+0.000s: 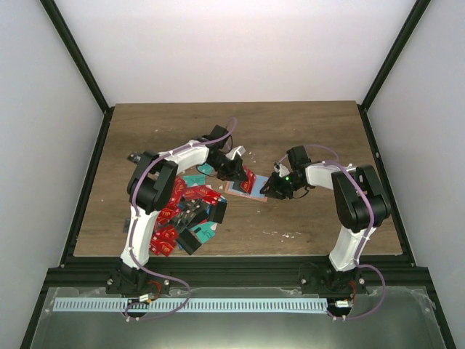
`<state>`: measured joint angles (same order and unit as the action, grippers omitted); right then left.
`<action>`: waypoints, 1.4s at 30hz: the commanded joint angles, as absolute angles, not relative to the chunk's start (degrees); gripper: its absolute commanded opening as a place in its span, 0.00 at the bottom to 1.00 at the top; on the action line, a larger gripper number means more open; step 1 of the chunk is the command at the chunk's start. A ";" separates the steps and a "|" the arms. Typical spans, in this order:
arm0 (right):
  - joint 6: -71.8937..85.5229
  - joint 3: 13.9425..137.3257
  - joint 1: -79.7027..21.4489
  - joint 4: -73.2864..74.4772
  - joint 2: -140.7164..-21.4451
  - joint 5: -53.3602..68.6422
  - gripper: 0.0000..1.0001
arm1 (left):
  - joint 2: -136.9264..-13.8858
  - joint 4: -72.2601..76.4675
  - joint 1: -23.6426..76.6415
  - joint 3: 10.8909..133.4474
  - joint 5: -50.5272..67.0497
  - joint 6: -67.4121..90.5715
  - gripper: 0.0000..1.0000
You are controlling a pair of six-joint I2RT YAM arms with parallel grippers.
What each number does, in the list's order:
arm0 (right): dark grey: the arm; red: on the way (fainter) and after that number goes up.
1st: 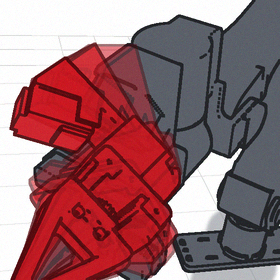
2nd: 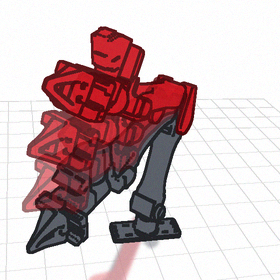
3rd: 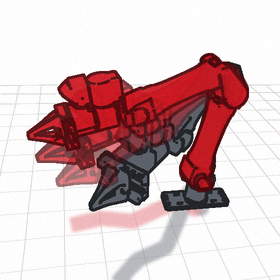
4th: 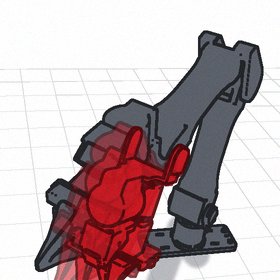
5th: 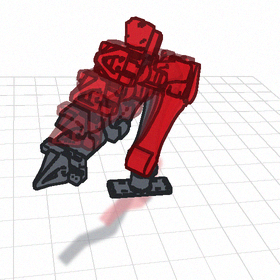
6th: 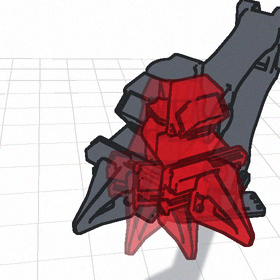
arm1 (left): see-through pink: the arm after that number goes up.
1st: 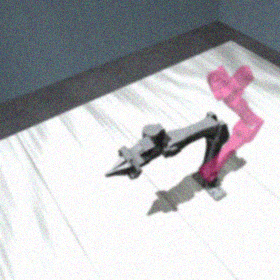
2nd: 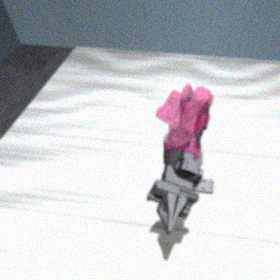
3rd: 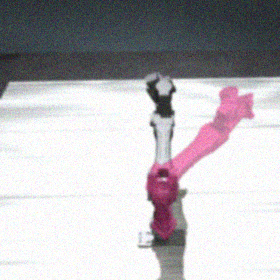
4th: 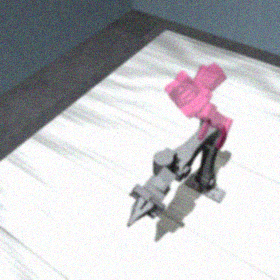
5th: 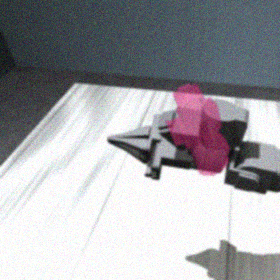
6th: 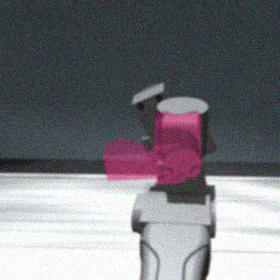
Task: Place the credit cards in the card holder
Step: Insert the credit card into the card holder.
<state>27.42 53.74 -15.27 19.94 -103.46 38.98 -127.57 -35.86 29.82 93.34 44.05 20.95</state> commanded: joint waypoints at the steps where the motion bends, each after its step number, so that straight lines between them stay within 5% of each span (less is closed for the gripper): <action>1: 25.86 53.62 -14.78 19.45 -105.00 36.21 0.23 | -128.94 -33.36 30.40 93.37 45.78 21.71 0.04; 33: 20.55 55.22 -13.43 26.76 -100.91 34.45 0.26 | -132.38 -28.85 32.29 90.10 45.66 25.04 0.04; 42: 23.44 53.28 -13.37 25.64 -100.33 28.88 0.12 | -133.31 -31.67 32.33 91.51 45.05 23.17 0.04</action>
